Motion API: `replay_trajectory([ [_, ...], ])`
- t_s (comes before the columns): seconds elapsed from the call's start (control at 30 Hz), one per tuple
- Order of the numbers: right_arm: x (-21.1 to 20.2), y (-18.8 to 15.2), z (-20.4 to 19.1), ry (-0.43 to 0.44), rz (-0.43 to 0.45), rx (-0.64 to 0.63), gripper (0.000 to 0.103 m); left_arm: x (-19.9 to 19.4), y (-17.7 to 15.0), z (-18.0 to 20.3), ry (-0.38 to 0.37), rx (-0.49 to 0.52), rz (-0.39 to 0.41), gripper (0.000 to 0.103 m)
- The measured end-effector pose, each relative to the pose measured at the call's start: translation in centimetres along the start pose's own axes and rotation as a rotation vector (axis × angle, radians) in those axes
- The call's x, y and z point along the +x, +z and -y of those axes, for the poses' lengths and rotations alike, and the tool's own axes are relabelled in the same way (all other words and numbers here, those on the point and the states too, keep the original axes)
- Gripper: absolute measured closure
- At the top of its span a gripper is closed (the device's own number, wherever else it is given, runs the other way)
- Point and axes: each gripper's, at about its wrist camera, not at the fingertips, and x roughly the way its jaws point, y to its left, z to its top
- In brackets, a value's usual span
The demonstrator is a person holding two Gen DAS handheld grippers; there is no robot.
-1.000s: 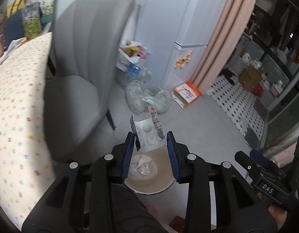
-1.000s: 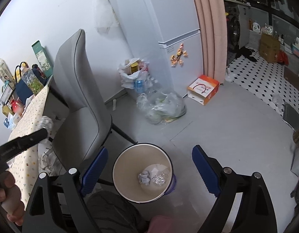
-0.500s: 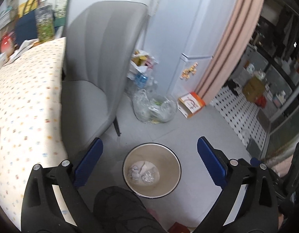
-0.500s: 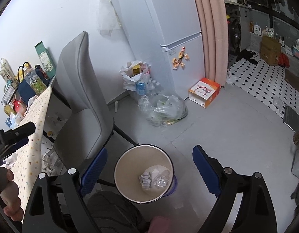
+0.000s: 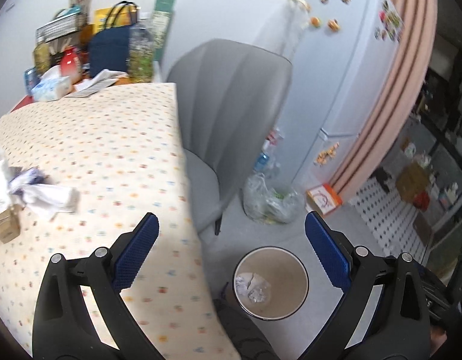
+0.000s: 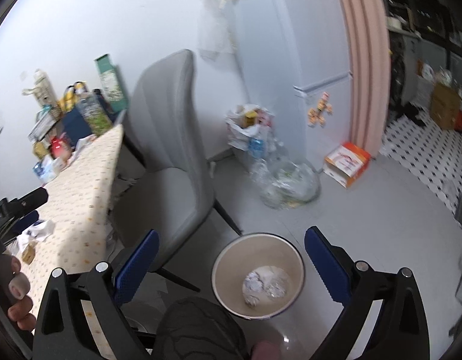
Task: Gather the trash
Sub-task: 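Move both tools back over the table toward the remaining trash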
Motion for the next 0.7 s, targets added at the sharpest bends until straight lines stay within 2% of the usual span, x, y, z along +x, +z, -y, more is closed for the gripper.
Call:
replay_trajectory([
  [0.2,-0.8,0.4,-5.0,0.070,0.039,-0.101,0.008,-2.7,0.5,-4.7,0.017,-0.086,0.082,0.006],
  [0.4,-0.4,0.2,-8.9,0.141,0.016,-0.134,0.008,-5.1,0.2,-9.0,0.063,-0.156,0.127,0.006],
  [0.6,0.1,-0.5,-13.3,0.201,-0.006,-0.201,0.008,-6.5,-0.4,-12.7,0.075,-0.241,0.117,0.006],
  [0.7,0.1,-0.7,-15.6,0.223,0.006,-0.249,0.008,-7.4,-0.6,-14.6,0.105,-0.263,0.125,0.006],
])
